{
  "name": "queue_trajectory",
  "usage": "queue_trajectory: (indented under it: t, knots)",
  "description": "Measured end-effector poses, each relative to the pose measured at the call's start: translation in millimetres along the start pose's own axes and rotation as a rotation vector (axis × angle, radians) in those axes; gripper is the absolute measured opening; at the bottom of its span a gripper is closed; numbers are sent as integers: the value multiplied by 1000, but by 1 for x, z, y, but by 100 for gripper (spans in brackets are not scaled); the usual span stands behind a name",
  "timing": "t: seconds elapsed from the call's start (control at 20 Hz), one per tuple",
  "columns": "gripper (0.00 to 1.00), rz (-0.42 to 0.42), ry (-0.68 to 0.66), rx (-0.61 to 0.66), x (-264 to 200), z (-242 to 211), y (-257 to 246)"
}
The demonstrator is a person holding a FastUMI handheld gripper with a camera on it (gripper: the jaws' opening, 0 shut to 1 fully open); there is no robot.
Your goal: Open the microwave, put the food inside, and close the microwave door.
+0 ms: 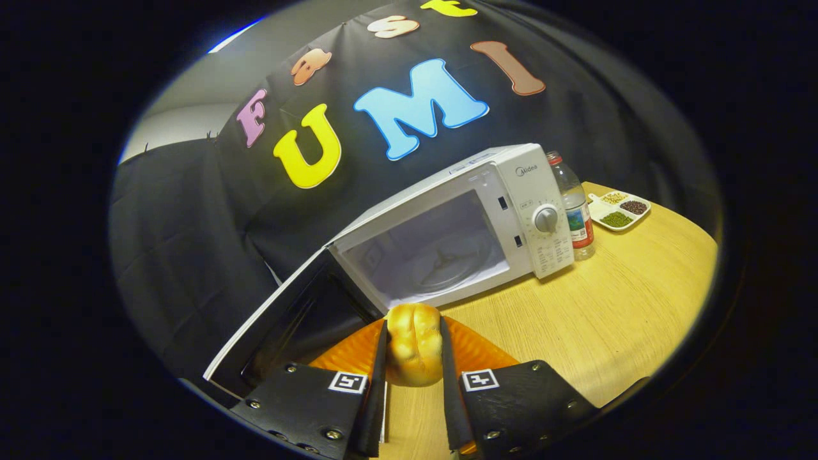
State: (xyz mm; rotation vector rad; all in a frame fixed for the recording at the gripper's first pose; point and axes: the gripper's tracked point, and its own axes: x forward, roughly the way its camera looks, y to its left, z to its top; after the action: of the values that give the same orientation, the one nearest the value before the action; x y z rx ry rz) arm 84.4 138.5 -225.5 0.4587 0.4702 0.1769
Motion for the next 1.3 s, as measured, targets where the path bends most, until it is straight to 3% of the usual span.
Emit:
queue_trajectory:
  t: [0.65,1.3]
  knots:
    - [39,-99,-205,128,119,26,-6]
    - [43,-220,-233,141,239,14,-45]
